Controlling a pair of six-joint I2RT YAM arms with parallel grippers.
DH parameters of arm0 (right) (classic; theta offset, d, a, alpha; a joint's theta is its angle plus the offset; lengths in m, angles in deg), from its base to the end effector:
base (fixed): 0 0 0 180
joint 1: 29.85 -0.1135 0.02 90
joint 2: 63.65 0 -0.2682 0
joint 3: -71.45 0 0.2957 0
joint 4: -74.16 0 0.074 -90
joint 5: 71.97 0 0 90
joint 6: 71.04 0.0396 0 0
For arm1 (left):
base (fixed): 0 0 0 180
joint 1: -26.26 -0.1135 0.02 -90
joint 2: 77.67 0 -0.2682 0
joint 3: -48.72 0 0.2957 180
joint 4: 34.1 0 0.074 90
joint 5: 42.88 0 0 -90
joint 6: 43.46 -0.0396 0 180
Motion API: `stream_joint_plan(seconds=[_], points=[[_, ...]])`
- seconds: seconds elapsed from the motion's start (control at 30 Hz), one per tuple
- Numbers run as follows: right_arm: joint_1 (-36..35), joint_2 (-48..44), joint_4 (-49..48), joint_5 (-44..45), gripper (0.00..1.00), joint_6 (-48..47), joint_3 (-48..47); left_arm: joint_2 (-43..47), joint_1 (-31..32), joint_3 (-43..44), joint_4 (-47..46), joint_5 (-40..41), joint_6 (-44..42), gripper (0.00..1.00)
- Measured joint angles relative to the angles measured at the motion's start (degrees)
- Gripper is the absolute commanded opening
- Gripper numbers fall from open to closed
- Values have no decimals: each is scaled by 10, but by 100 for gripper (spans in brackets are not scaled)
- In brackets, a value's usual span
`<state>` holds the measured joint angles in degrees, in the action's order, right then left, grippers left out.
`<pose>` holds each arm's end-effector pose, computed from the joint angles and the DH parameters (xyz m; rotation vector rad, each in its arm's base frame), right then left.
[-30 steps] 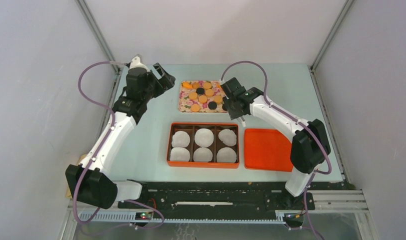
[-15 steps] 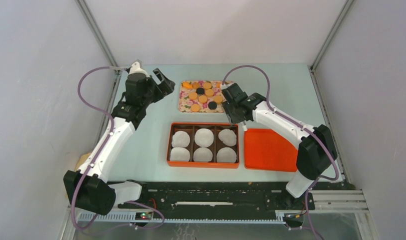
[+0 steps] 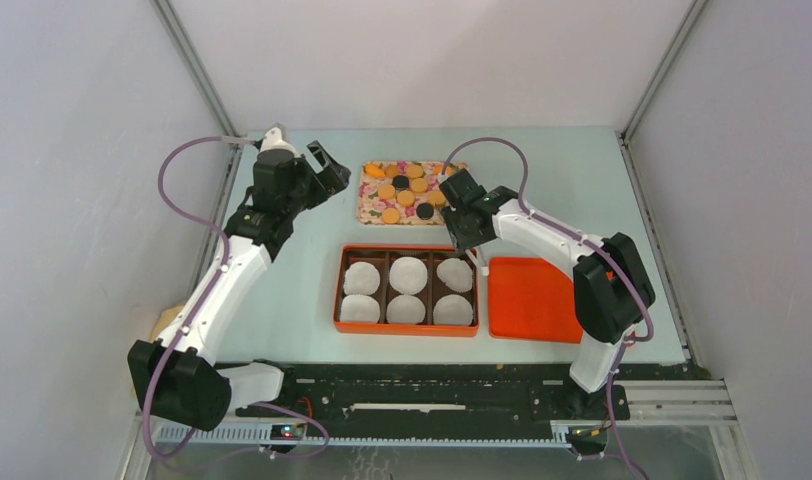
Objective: Pack the cookies
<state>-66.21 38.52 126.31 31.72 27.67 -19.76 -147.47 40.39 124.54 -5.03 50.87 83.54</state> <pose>0.3419 0.2401 0.2191 -0.5528 2.5609 -0.0504 0.3167 -0.0771 0.3518 -0.4408 1.9597 -0.5138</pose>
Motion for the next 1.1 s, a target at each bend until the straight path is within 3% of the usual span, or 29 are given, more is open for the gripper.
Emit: stream_joint_plan(seconds=[0.53, 0.9, 1.1], points=[[-3, -37, 52, -2, 4, 8, -32, 4, 0, 0, 0, -9, 1, 91], [-64, -76, 87, 2, 0, 5, -108, 91, 0, 2, 47, 30, -1, 90], [-134, -76, 109, -23, 0, 5, -146, 139, 0, 72, 143, 141, -20, 92]])
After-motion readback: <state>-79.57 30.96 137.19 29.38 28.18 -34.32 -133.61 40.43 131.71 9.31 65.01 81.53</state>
